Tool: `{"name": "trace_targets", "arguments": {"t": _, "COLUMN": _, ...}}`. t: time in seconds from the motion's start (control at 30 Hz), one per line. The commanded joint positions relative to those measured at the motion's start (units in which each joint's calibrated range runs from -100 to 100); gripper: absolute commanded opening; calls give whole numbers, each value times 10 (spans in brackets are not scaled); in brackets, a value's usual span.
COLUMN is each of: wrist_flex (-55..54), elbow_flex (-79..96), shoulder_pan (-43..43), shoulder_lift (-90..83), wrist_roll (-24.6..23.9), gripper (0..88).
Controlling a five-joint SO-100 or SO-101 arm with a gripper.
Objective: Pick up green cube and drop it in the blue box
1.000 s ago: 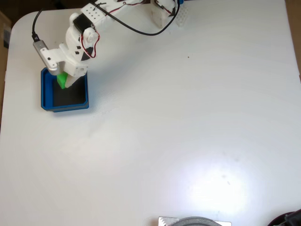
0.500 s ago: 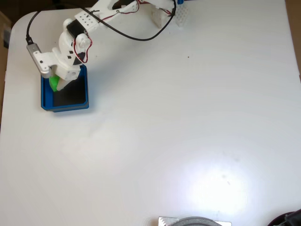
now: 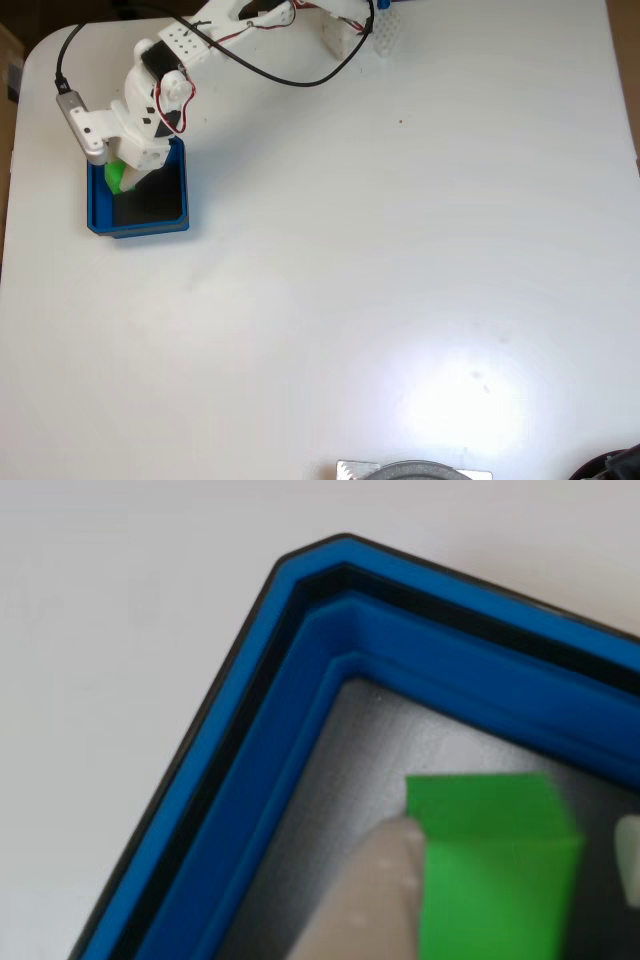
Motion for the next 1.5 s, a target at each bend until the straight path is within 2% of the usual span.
{"name": "trace_targets", "arguments": {"t": 0.0, "wrist_flex": -8, "elbow_flex": -45, "shoulder_pan": 9, "shoulder_lift": -12, "wrist_roll": 0, "gripper": 171}}
{"name": "trace_targets", "arguments": {"t": 0.2, "wrist_flex": -8, "elbow_flex": -45, "shoulder_pan": 10, "shoulder_lift": -13, "wrist_roll": 0, "gripper": 232}}
{"name": "trace_targets", "arguments": {"t": 0.73, "wrist_flex": -7, "elbow_flex": 3, "shoulder_pan": 25, "shoulder_lift": -82, "wrist_roll": 0, "gripper": 235}}
{"name": "trace_targets", "arguments": {"t": 1.47, "wrist_flex": -7, "elbow_flex": 493, "shoulder_pan": 5, "shoulder_lift": -465, "wrist_roll": 0, "gripper": 228}}
